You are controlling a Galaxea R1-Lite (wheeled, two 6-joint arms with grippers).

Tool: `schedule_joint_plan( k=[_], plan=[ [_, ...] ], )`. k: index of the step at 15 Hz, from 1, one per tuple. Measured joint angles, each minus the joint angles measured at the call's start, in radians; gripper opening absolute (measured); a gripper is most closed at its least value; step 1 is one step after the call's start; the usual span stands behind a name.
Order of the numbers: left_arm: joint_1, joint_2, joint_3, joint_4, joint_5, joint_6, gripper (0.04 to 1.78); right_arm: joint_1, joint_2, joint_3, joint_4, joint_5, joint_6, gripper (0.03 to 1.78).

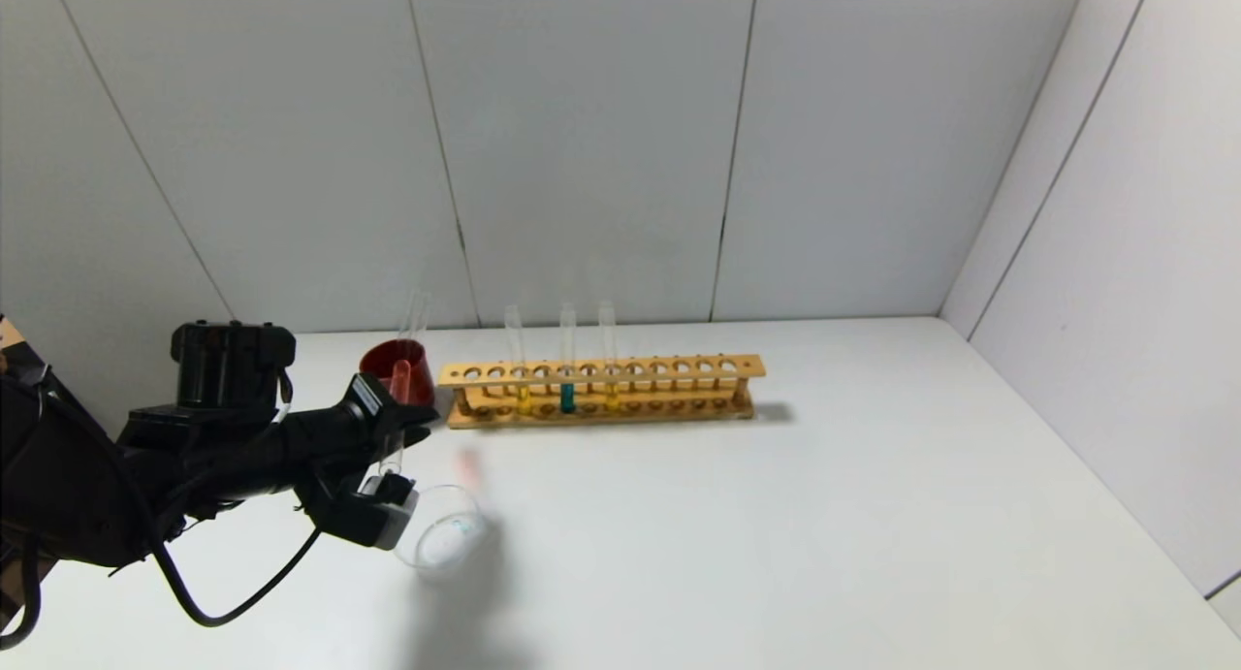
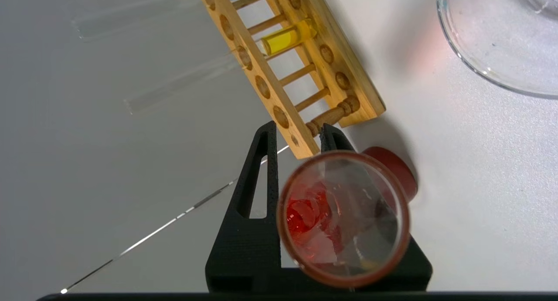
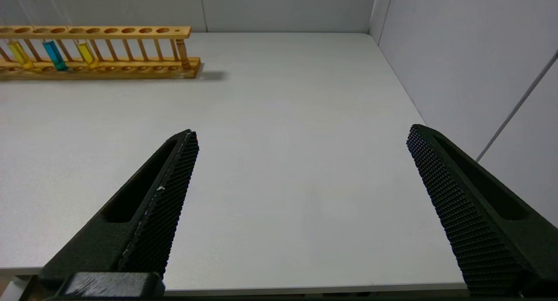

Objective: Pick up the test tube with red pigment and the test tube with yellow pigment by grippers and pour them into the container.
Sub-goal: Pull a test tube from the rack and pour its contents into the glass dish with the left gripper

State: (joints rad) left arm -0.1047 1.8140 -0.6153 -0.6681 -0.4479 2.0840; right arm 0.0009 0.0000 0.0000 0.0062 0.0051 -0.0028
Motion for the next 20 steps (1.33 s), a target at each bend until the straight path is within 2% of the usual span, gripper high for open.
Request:
schedule_joint_plan(
  k=[5,20],
  plan=[
    [0.0,0.027,-0.012,-0.016,0.01,0.066,0.37,0.0,0.0,0.0,0.0,0.0,0.0,1.75],
    [-0.006,0.085,-0.037,-0.03,0.019,0.119,0.37,0.0,0.0,0.0,0.0,0.0,0.0,1.75]
  ],
)
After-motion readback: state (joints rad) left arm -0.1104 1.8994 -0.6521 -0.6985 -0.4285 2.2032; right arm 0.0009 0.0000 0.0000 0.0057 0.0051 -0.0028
